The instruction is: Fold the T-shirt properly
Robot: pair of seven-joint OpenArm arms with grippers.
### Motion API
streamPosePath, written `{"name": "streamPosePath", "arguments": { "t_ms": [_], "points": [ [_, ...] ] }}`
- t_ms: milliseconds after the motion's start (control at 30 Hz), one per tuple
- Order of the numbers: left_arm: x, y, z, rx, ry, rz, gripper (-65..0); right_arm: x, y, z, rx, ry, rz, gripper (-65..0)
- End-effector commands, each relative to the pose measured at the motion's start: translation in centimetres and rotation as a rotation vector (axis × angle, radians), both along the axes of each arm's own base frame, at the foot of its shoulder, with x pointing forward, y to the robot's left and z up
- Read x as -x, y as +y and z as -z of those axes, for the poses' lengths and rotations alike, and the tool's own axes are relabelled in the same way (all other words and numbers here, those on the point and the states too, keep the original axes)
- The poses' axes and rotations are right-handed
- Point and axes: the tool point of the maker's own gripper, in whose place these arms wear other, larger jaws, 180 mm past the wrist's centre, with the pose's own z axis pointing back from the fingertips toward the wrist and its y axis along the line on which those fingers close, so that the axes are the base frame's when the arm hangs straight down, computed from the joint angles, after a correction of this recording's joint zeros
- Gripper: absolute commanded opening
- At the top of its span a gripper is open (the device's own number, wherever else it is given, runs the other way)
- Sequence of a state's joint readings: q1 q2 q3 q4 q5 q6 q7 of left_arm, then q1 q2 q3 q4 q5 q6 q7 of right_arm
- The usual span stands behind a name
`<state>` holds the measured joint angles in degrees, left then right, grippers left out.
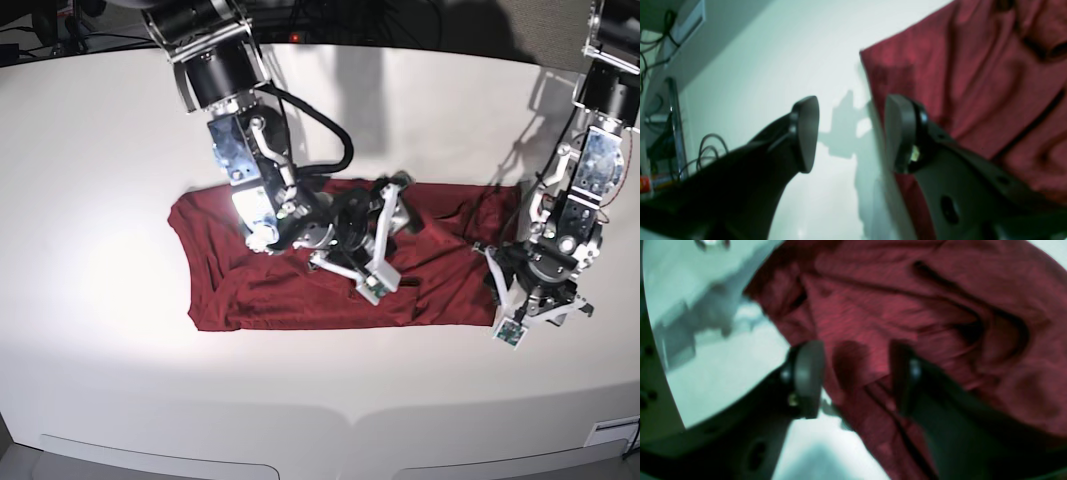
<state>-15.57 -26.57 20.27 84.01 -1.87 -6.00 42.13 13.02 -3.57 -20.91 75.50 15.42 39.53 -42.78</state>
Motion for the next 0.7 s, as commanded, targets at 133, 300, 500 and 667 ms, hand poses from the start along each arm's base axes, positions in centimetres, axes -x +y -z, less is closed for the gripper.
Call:
{"name": "streamPosePath", "arguments": {
  "t_ms": [133, 300, 500, 667],
  "points": [
    [-1.1, 1.0, -2.1, 0.008, -0.055, -0.009, -34.1, 1.6, 3.0, -1.0, 0.02, -0.059, -0.131, -31.4],
    [-1.0, 0.8, -1.9, 0.029, -0.042, -0.012, -34.1, 1.7, 3.0, 0.1, 0.144, -0.164, -0.187, -35.4],
    [-0.9, 0.9, -1.8, 0.027, -0.036, -0.015, -34.1, 0.9, 2.9, 0.0, 0.159, -0.219, -0.176, -39.0],
    [-0.9, 0.9, -1.8, 0.027, -0.035, -0.016, -34.1, 0.3, 2.0, 0.6, 0.202, -0.229, -0.15, -40.3]
  ]
}}
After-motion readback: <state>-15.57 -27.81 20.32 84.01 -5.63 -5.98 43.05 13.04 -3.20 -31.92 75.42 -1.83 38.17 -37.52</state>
